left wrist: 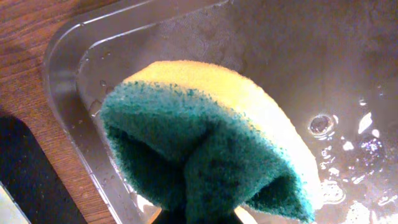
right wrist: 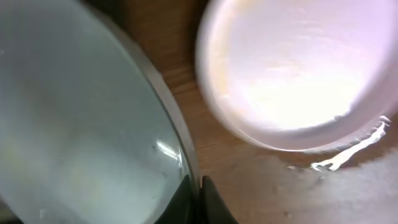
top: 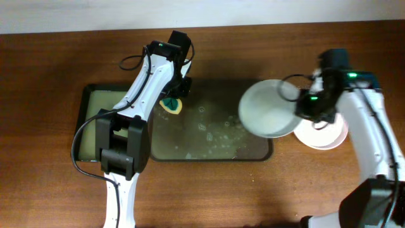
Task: Clean dirty plates on tray and stack at the side
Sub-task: 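Carry the plate right with the right gripper and stack it on the pile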
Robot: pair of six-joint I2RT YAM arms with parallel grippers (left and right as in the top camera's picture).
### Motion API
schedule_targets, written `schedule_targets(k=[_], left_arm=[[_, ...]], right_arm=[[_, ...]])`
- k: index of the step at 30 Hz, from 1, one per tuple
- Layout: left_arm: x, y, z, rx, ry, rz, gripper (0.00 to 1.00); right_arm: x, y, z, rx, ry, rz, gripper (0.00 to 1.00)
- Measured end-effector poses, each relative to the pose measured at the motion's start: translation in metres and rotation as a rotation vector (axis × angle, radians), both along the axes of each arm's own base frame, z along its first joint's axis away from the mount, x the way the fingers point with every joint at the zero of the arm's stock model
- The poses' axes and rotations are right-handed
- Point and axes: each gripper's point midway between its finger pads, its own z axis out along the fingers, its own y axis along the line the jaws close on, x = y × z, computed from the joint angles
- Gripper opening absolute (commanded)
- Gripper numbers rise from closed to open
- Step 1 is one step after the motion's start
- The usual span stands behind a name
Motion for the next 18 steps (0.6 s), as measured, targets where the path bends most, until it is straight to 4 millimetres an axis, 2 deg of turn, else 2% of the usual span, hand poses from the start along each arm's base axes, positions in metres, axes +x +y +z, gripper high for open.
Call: schedule_targets(k=[1,2,3,6,8,12,13,14,16,17,18], left_arm=[[0.000,0.000,0.000,0.000,0.000,0.000,0.00],[0.000,0.000,0.000,0.000,0.000,0.000,0.00],[0.001,0.000,0.000,-0.001,-0.004,0.000,0.00],[0.001,-0.001,0.000,-0.002,-0.006,0.000,0.00],[0.003,-0.001,0.000,-0.004,-0.012,0.000,0.00],[0.004,-0.002,0.000,-0.006,-0.018,0.000,0.00],[0.004,-0.002,0.000,-0.006,-0.018,0.000,0.00],[0.004,-0.002,0.000,-0.006,-0.018,0.000,0.00],[0.004,-0.002,0.001,-0.006,-0.018,0.000,0.00],[0.004,-0.002,0.000,-0.006,-0.018,0.000,0.00],[0.004,-0.002,0.001,-0.007,-0.018,0.000,0.00]], right_arm=[[-0.006,-0.044,-0.003,0.005,-0.005,-0.133,0.04],[-0.011,-0.065,-0.007,0.009,-0.009,-0.196,0.04],[-0.024,-0.097,-0.018,0.015,-0.003,-0.299,0.04],[-0.050,-0.141,-0.044,0.030,-0.005,-0.463,0.04],[-0.059,-0.150,-0.055,0.048,-0.011,-0.507,0.04],[-0.047,-0.146,-0.069,0.040,-0.059,-0.483,0.04],[-0.046,-0.146,-0.073,0.037,-0.060,-0.481,0.11],[-0.045,-0.145,-0.079,0.032,-0.059,-0.479,0.31],[-0.044,-0.140,-0.093,0.044,-0.026,-0.474,0.52],[-0.044,-0.135,-0.097,0.051,-0.011,-0.465,0.71],[-0.042,-0.131,-0.098,0.052,-0.008,-0.449,0.77]])
